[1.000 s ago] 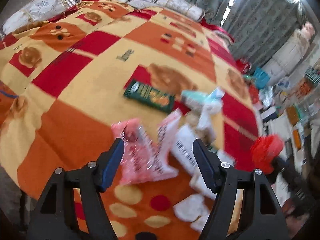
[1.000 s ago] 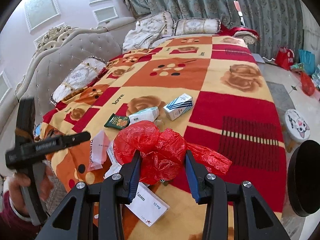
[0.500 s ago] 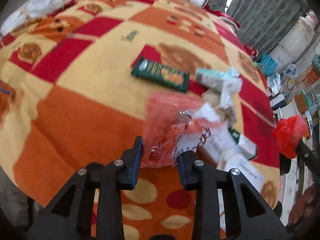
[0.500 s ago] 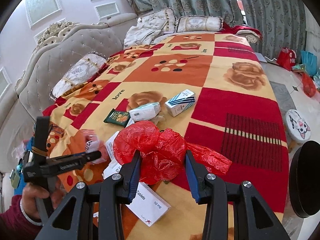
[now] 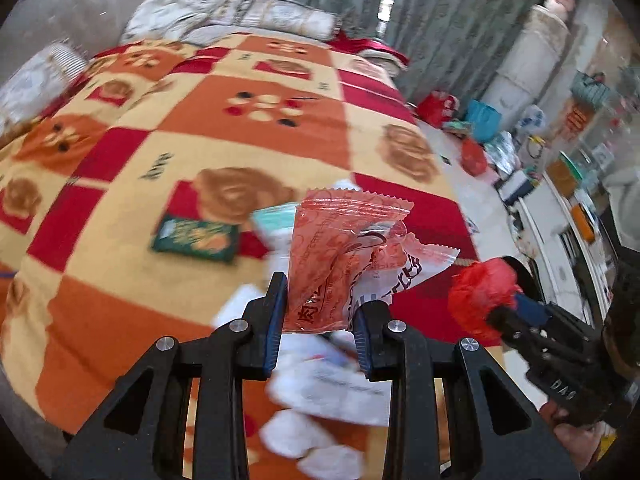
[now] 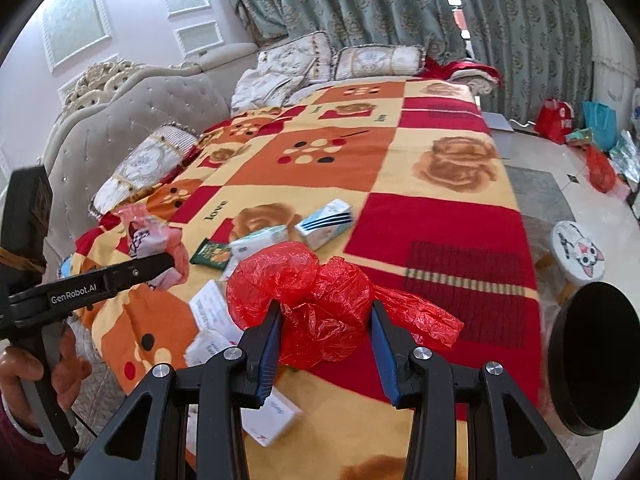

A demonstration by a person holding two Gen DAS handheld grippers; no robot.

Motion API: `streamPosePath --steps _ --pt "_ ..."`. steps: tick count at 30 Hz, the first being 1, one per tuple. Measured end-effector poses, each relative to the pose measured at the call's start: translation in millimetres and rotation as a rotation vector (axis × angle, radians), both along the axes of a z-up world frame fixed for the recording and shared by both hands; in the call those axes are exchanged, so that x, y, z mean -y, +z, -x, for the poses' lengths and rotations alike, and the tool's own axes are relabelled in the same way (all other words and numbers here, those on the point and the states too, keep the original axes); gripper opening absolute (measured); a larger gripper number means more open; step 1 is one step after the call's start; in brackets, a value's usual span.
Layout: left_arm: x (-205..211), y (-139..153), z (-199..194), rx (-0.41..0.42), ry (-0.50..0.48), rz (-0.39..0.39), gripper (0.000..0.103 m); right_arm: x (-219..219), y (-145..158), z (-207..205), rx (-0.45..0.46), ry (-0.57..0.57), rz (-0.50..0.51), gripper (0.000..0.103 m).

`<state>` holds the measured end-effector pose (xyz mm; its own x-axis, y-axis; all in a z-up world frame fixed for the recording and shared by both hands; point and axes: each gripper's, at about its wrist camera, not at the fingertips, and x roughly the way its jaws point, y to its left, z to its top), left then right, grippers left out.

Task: Collect trash
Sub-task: 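Carry wrapper and red bag over the black bin and open both tools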

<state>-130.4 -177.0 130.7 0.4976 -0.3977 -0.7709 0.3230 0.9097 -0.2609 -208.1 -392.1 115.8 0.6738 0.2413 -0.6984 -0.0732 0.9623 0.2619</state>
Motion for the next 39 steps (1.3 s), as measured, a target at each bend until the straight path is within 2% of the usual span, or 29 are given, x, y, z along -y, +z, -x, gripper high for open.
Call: streamPosePath --steps 12,27,34,39 --pt "108 4 10 -0.004 -0.17 -0.003 0.028 76 0 22 -0.006 -0.153 0.03 0.04" --pt "246 -17 34 -0.068 -0.344 -0.011 0.028 205 -23 66 -0.057 -0.415 -0.029 0.04" --pt "293 -28 40 -0.102 -0.395 0.004 0.029 252 -35 82 -0.08 -0.523 -0.045 0.04" --pt "314 -34 45 -0.094 -0.418 0.002 0.03 268 -45 85 -0.096 -0.556 -0.064 0.04"
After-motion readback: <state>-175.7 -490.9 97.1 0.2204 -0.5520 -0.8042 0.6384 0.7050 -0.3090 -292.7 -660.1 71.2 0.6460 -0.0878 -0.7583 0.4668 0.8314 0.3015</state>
